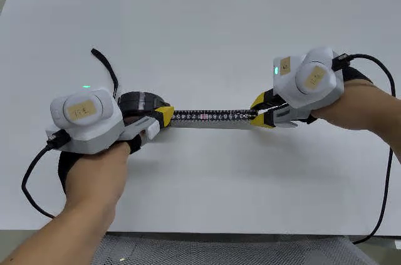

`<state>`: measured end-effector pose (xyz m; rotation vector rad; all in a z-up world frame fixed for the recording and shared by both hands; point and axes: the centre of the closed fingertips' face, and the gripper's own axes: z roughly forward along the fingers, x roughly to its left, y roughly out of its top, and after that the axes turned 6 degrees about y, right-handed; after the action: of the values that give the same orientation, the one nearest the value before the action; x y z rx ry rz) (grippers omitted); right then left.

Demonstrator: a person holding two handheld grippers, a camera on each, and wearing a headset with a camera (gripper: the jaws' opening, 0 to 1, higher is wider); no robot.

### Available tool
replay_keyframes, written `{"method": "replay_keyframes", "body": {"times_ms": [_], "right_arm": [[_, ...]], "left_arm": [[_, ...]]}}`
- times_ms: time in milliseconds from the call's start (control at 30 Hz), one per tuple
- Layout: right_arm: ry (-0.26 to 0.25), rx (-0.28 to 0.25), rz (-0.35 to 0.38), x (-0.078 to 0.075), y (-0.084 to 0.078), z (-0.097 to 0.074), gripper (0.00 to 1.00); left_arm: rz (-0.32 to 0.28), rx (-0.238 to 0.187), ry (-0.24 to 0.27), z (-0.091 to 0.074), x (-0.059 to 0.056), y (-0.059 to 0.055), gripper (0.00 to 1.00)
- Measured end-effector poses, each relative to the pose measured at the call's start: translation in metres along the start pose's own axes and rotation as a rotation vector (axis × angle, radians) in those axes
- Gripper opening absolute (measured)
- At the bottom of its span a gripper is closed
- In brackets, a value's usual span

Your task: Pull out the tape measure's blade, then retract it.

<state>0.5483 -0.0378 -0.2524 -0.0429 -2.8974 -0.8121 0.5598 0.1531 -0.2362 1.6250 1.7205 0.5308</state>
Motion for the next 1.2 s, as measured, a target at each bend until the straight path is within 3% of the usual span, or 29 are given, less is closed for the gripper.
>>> {"method": "replay_keyframes", "body": {"times_ms": [1200], "right_arm": [[0.019,-0.033,-0.025,-0.001,0.03,0.021,0.09]], "left_arm": [[-0.005,-0.002,-0.004,0.001,0.0,0.0,0.59]]}}
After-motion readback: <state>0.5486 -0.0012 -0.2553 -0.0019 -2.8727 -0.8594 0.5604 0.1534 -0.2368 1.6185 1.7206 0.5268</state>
